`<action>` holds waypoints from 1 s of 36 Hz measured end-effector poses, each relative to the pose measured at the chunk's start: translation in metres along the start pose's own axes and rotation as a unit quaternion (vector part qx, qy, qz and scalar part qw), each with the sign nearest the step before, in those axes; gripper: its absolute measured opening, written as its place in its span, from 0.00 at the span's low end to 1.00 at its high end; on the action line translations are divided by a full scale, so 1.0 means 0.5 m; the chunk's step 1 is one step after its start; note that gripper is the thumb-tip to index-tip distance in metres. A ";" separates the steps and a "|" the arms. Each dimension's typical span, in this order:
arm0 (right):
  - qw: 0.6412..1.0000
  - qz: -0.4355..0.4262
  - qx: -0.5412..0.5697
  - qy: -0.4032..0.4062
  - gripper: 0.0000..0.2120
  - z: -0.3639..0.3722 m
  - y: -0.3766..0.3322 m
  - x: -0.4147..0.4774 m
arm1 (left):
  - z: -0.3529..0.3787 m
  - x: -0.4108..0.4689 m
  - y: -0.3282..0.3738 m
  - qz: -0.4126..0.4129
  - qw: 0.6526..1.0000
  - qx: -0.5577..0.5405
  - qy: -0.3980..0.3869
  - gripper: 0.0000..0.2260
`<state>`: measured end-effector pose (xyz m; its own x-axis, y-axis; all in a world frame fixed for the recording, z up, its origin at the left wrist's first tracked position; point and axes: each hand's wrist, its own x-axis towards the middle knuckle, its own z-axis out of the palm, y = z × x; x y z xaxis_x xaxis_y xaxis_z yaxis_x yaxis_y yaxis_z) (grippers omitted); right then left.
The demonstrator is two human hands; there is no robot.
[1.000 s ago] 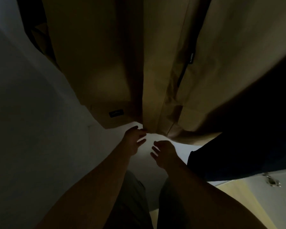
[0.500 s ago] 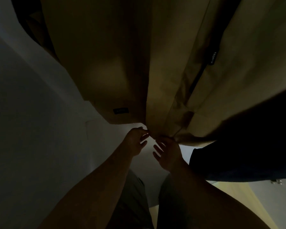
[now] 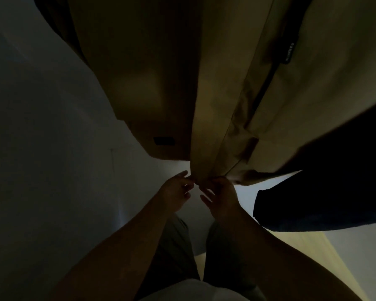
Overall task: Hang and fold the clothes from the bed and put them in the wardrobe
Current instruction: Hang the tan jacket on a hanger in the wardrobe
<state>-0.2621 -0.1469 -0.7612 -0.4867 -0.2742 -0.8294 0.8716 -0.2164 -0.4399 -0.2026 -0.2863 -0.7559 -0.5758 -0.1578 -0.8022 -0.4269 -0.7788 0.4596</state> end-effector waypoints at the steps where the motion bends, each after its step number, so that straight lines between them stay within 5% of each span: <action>1: 1.000 0.009 -0.013 -0.012 0.15 -0.001 0.003 -0.004 | 0.002 -0.004 -0.003 0.002 1.000 -0.002 -0.008 0.24; 11: 0.983 0.016 -0.181 0.009 0.16 -0.020 0.012 -0.049 | -0.004 -0.031 -0.052 0.038 0.997 0.063 -0.007 0.03; 19: 0.993 0.037 -0.083 -0.081 0.04 -0.054 0.010 -0.106 | -0.004 -0.084 -0.075 0.103 0.986 0.129 0.018 0.08; 22: 0.986 -0.006 -0.135 -0.099 0.09 -0.060 0.014 -0.125 | -0.002 -0.104 -0.078 0.138 0.976 0.166 0.030 0.14; 30: 0.974 -0.065 -0.211 -0.049 0.09 -0.066 0.014 -0.157 | -0.007 -0.137 -0.089 0.186 0.965 0.183 0.018 0.10; 36: 0.987 0.025 -0.150 -0.060 0.07 -0.062 0.003 -0.175 | -0.009 -0.153 -0.102 0.218 0.954 0.198 0.052 0.16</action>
<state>-0.2163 -0.0943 -0.7000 -0.4297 -0.3902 -0.8143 0.8647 0.0821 -0.4956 -0.1337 -0.2375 -0.7196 -0.6954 -0.4893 -0.5263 -0.4054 -0.3377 0.8495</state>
